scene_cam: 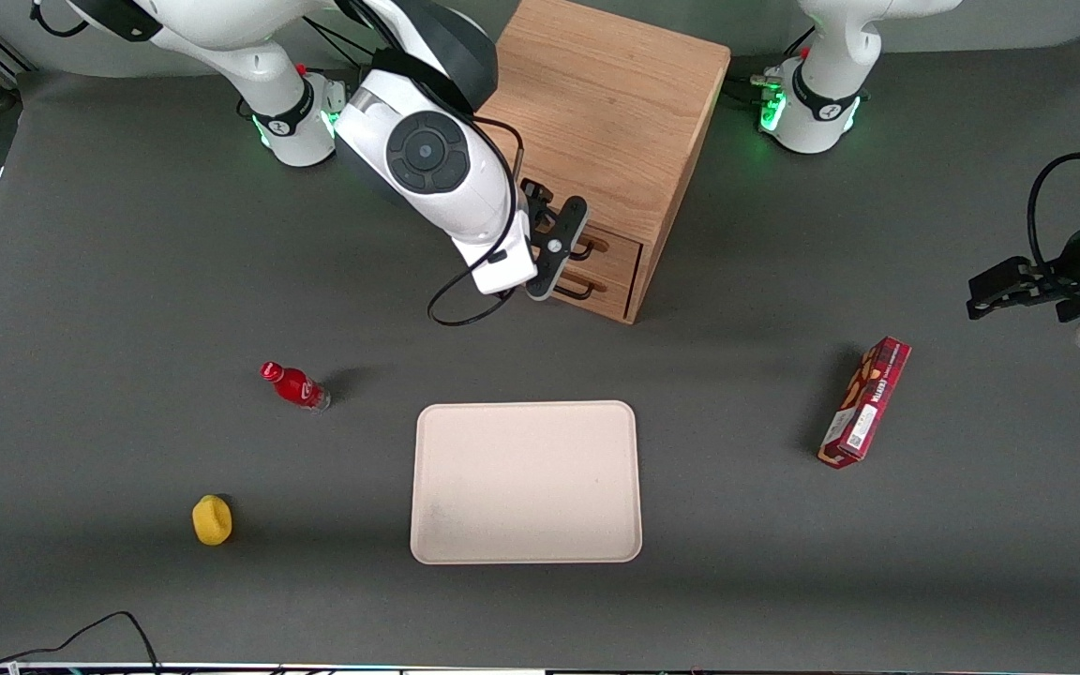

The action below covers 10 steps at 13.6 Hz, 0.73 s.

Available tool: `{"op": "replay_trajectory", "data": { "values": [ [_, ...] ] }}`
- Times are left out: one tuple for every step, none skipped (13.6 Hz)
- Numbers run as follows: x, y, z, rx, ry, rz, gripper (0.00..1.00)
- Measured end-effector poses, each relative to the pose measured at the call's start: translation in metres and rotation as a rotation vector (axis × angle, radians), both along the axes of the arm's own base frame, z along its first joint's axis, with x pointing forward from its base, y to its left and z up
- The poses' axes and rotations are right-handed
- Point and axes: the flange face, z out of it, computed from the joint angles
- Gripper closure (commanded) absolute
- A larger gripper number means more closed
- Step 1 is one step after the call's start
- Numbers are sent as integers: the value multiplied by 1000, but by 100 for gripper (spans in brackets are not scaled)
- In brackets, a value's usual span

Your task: Open upper drawer

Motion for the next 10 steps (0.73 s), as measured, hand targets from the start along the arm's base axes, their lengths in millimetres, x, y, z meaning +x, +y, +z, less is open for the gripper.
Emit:
{"op": "replay_trajectory", "data": {
  "values": [
    [0,0,-4,-1,0,9,0],
    [-1,1,-9,-3,1,16,0],
    [-2,1,-15,-5,2,21,0],
    [-3,2,-19,-4,0,23,0],
    [-4,2,-21,-6,0,26,0],
    [-4,2,-22,-7,-3,29,0],
    [-3,2,-24,-6,-12,36,0],
    [-2,2,-25,-7,-18,43,0],
    [-2,1,-27,-7,-21,49,0],
    [0,1,-30,-8,-25,52,0]
  ]
}}
